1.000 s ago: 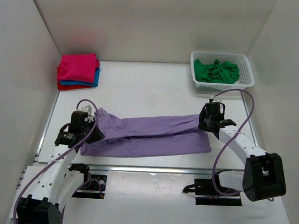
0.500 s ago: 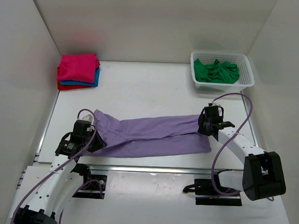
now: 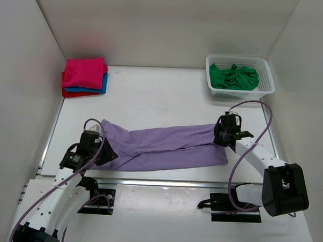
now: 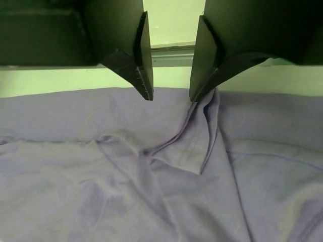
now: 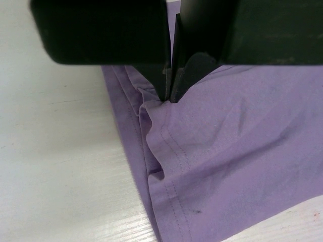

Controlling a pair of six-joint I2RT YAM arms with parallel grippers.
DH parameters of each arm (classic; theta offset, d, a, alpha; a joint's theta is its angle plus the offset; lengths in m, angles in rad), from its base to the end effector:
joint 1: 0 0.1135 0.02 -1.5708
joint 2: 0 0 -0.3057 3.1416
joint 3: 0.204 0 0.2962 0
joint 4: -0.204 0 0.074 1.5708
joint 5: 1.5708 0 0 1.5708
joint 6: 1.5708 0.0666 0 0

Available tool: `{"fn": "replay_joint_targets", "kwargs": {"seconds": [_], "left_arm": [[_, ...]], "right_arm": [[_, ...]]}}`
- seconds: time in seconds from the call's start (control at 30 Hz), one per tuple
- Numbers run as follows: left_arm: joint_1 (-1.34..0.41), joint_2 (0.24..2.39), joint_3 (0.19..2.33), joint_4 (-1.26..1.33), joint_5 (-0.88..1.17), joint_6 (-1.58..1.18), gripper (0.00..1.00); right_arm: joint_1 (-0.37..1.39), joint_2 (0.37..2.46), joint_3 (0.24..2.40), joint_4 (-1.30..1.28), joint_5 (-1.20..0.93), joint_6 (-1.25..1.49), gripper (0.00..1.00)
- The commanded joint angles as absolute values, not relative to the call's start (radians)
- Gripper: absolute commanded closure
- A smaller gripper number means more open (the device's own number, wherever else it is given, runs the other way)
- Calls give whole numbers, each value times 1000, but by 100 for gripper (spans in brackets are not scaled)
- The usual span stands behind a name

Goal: Fold and stack the t-shirts
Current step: Fold the other side of the tshirt into a rectangle

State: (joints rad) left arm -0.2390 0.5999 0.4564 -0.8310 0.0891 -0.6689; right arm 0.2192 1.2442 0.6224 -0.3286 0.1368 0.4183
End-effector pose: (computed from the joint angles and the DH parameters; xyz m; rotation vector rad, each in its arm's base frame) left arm 0.1367 -0.0394 0.1879 -0.5211 2.5543 -0.4557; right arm 0.2694 0.0507 0.1690 0.3043 2.4920 0.0888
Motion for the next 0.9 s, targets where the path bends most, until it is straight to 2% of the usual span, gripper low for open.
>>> {"fn": "replay_joint_targets", "kwargs": {"seconds": [0.0,0.03,0.07,0.13,0.2,0.3,0.57,0.8,0.87], "left_arm": [[-224,578,570,-763,53,-658,53],[-213,581,621,-758,17,-650,54],[-203,595,673,-733,2,-637,59],[-183,627,718,-694,-44,-627,59],[-186,746,767,-675,-87,-595,57],[-173,892,769,-652,-143,-559,58],[-132,1118,773,-529,-164,-520,57],[-120,1345,857,-439,-216,-515,54],[-109,1397,894,-448,-227,-514,50]], "right_arm": [[219,1259,615,-305,130,411,100],[215,1258,611,-305,129,414,100],[216,1267,620,-302,126,407,100],[219,1269,623,-302,126,400,100],[222,1279,635,-299,123,394,100],[215,1269,653,-310,118,382,100],[180,1238,669,-310,104,341,100],[169,1253,698,-325,107,305,83],[166,1239,709,-333,107,304,80]]}}
